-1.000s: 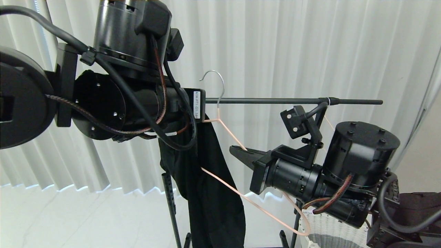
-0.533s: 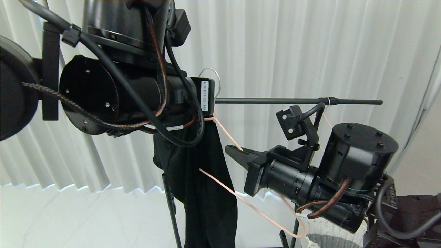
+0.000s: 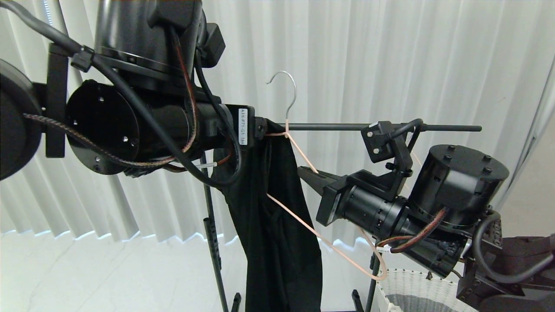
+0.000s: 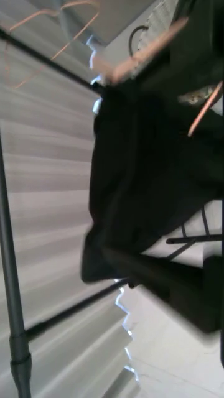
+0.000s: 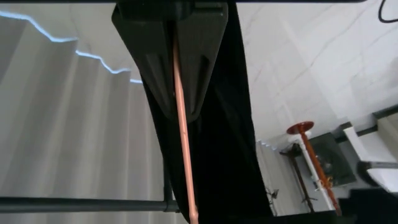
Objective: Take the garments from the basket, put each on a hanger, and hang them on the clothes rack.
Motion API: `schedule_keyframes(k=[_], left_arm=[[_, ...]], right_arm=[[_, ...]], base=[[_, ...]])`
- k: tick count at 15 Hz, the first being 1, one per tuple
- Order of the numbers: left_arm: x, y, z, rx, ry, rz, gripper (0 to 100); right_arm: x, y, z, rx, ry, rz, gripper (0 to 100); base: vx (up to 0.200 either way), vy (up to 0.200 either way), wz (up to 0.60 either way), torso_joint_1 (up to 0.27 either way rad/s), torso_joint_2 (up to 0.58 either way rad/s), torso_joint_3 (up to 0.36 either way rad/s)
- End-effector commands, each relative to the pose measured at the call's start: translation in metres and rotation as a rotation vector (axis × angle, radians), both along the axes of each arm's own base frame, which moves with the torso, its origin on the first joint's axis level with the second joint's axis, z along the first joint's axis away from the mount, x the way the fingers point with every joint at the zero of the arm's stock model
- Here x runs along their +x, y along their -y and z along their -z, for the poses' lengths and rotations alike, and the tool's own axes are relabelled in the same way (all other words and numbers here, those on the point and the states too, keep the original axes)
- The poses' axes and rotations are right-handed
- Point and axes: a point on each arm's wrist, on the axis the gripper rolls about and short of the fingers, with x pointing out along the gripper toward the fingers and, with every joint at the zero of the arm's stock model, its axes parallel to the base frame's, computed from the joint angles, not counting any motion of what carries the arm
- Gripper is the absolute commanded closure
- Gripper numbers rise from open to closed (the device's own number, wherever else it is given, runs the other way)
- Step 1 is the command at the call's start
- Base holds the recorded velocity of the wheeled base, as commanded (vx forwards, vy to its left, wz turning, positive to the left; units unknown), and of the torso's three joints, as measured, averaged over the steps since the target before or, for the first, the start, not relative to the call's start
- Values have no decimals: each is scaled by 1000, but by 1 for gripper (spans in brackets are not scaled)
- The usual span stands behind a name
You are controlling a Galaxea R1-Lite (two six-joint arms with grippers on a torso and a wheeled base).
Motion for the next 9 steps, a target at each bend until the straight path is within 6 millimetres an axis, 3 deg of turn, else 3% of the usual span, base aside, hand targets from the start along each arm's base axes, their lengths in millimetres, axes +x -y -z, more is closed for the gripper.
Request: schedule_keyframes(k=[1,6,9], left_arm=[[4,-4,-1,-7,15,-30,0],[4,-5,-2,1,23,-35,0],[2,-3,-3,91,42,13,0]], right_arm=[[-1,3,-4,4,17,3,100],[-3,6,-10,-9,68,10,100],[-3,5,-13,-3,76,9,100]], base=[[0,0,0,0,0,0],[0,0,0,0,0,0],[0,0,0,0,0,0]])
